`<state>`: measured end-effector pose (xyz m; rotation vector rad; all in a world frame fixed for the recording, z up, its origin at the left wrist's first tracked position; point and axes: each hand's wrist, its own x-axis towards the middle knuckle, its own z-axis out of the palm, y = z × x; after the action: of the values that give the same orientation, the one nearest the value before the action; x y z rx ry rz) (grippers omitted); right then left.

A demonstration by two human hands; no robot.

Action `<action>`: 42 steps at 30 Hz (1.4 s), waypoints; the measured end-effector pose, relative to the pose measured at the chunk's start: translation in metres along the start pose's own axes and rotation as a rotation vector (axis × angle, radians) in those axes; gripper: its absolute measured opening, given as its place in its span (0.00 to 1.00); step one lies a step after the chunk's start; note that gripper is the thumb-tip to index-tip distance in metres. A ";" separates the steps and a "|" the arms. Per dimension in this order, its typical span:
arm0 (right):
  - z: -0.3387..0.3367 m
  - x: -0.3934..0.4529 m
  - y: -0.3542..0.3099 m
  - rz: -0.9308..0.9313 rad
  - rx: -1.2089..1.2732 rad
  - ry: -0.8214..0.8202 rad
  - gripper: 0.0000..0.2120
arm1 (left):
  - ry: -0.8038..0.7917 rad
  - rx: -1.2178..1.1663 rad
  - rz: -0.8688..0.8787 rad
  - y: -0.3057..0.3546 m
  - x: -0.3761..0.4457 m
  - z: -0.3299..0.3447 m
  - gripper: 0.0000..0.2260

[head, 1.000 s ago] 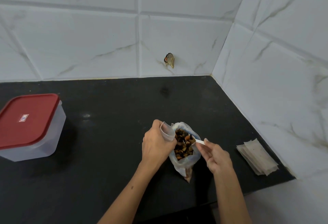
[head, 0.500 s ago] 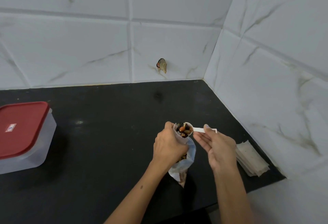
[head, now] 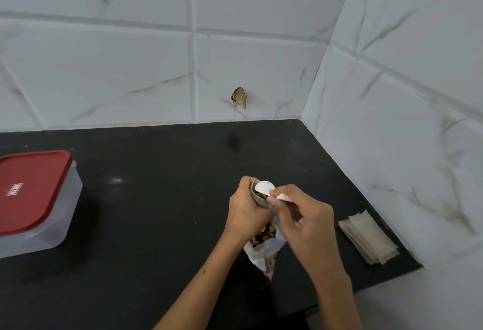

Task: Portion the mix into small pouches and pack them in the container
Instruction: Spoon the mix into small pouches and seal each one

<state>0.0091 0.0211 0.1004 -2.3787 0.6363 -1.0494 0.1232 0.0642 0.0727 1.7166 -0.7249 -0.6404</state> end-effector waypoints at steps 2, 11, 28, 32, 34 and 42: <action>0.002 0.000 0.000 -0.057 -0.002 0.051 0.07 | 0.010 -0.038 0.030 0.002 0.000 -0.002 0.16; 0.001 0.006 -0.006 0.037 0.220 0.070 0.14 | 0.048 -0.102 0.149 -0.002 0.002 -0.005 0.17; 0.006 0.013 -0.016 0.074 0.191 0.081 0.00 | 0.055 -0.123 0.202 -0.005 0.004 -0.011 0.17; 0.007 0.012 -0.018 0.064 0.173 0.083 0.01 | 0.052 -0.139 0.210 -0.005 0.004 -0.013 0.18; 0.007 0.012 -0.019 0.090 0.184 0.067 0.00 | 0.047 -0.141 0.210 -0.005 0.004 -0.013 0.18; 0.008 0.016 -0.031 0.503 0.565 0.493 0.04 | 0.094 -0.070 0.203 -0.012 0.008 -0.013 0.16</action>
<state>0.0319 0.0382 0.1222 -1.3854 0.8994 -1.3569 0.1397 0.0690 0.0637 1.5741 -0.7892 -0.4365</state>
